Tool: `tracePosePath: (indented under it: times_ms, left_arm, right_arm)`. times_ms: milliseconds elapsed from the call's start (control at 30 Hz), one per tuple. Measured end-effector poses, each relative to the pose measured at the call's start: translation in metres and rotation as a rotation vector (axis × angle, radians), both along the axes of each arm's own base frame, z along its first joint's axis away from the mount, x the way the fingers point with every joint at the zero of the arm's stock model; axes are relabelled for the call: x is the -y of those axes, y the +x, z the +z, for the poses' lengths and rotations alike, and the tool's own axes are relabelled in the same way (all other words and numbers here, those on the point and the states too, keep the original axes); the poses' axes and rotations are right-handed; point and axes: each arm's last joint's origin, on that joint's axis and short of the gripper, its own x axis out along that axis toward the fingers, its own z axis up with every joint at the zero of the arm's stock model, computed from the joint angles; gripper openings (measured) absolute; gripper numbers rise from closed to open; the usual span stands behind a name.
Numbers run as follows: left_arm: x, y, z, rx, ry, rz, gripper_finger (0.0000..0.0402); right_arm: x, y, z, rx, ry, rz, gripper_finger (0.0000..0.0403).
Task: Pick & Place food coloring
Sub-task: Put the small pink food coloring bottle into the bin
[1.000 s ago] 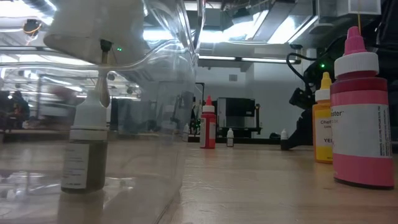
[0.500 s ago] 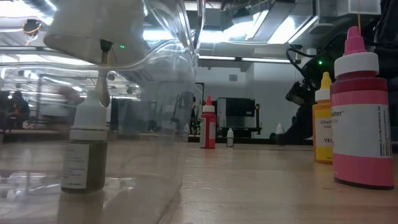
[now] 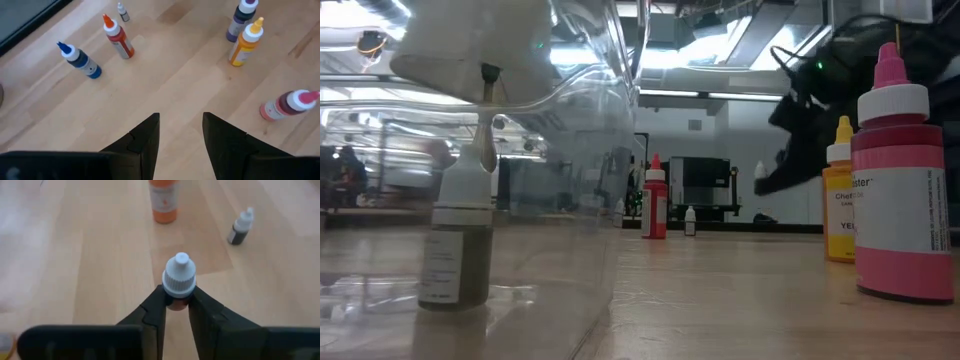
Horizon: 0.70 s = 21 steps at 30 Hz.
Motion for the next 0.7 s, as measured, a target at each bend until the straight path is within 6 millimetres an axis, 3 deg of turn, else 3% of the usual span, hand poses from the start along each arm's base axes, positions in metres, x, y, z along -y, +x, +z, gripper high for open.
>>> tracePosePath:
  times_ms: [167, 400, 700]
  left_arm:
    - [-0.016, 0.004, 0.006, 0.005, -0.006, 0.030, 0.0143]
    - [-0.050, -0.007, 0.040, 0.001, -0.001, -0.030, 0.0143]
    - [-0.081, -0.027, 0.081, -0.004, 0.084, -0.221, 0.0144]
  right_arm:
    - [-0.006, 0.003, 0.042, -0.035, -0.054, 0.084, 0.0070]
    - [-0.020, 0.011, 0.102, 0.004, -0.074, 0.160, 0.0072]
    - [-0.041, 0.033, 0.147, 0.039, -0.042, 0.192, 0.0074]
